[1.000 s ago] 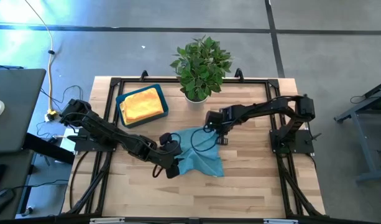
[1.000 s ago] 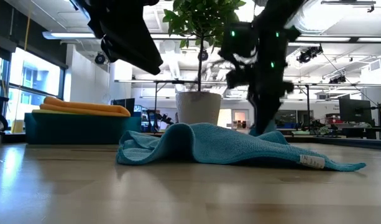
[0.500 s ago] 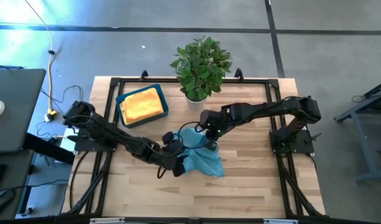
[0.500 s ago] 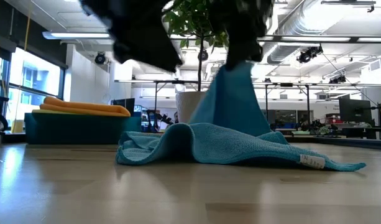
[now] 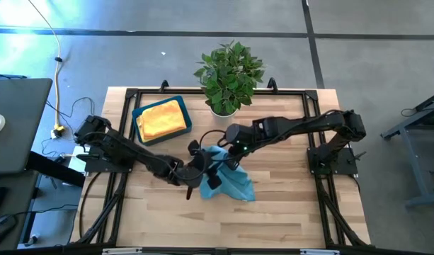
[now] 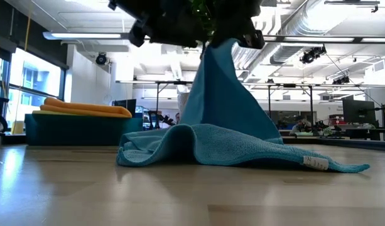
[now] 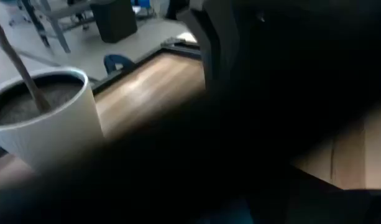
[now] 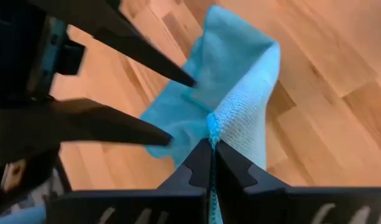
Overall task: Fold microfiber towels
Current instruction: Fold the blue towel
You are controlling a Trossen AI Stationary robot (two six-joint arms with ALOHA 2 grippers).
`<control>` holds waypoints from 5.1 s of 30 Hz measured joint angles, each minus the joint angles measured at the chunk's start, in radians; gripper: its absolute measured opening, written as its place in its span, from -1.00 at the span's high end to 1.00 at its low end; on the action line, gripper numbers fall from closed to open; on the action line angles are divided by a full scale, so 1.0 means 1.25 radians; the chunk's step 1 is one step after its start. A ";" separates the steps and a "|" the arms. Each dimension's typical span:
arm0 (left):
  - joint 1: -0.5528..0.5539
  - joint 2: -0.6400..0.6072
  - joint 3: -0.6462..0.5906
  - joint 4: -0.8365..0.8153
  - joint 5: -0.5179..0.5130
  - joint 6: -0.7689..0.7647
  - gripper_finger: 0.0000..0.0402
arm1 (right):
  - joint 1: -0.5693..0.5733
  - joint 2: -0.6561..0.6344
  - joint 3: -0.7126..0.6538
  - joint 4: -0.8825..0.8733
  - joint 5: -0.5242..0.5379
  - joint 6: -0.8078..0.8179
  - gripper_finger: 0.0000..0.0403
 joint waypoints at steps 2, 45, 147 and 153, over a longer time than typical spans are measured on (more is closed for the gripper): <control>0.010 0.000 0.000 0.017 0.004 0.024 0.28 | 0.005 0.000 0.000 0.016 0.000 0.013 1.00; 0.004 0.000 0.000 -0.117 -0.009 -0.002 0.28 | 0.021 0.001 0.001 0.102 -0.004 -0.008 1.00; -0.071 -0.160 0.000 -0.517 0.484 -0.381 0.99 | 0.085 -0.011 0.001 0.097 -0.074 -0.435 1.00; -0.059 -0.301 0.003 -0.529 0.593 -0.355 1.00 | 0.120 -0.060 0.001 0.082 0.060 -0.555 1.00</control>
